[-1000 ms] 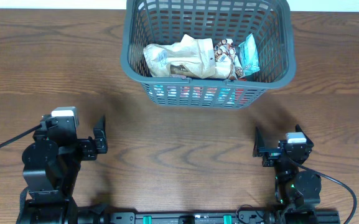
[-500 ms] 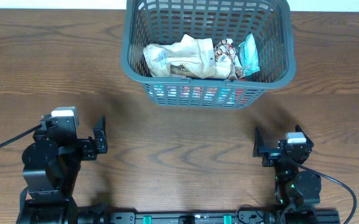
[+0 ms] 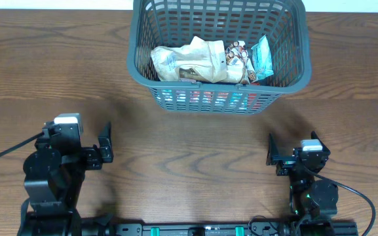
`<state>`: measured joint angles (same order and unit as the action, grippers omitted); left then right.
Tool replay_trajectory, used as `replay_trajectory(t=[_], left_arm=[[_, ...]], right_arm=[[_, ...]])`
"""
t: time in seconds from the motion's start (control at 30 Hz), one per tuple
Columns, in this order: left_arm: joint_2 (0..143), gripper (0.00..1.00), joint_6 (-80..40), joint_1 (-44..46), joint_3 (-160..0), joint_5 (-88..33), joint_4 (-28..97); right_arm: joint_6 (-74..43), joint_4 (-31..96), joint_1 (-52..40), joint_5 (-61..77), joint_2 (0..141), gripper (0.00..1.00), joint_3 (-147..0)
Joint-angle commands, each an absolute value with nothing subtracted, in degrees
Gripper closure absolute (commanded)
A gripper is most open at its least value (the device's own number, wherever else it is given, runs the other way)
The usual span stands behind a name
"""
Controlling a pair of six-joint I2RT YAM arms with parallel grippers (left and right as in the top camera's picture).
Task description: Pack container
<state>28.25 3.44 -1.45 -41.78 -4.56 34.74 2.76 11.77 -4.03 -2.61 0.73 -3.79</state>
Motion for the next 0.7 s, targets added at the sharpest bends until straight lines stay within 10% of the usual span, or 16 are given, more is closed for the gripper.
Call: replay_trajectory(t=[0.0,0.67], left_arm=[[23.24,0.01,5.13,-1.54,-41.3,-4.82,36.42],[2.02,0.01,5.13,-1.54,-6.42,-4.19,-6.44]], right_arm=[[3.46,11.75,-4.32,-2.98,0.32,0.01,-3.53],[3.46,11.75,-4.32,-2.98,0.32,0.01,-3.53]])
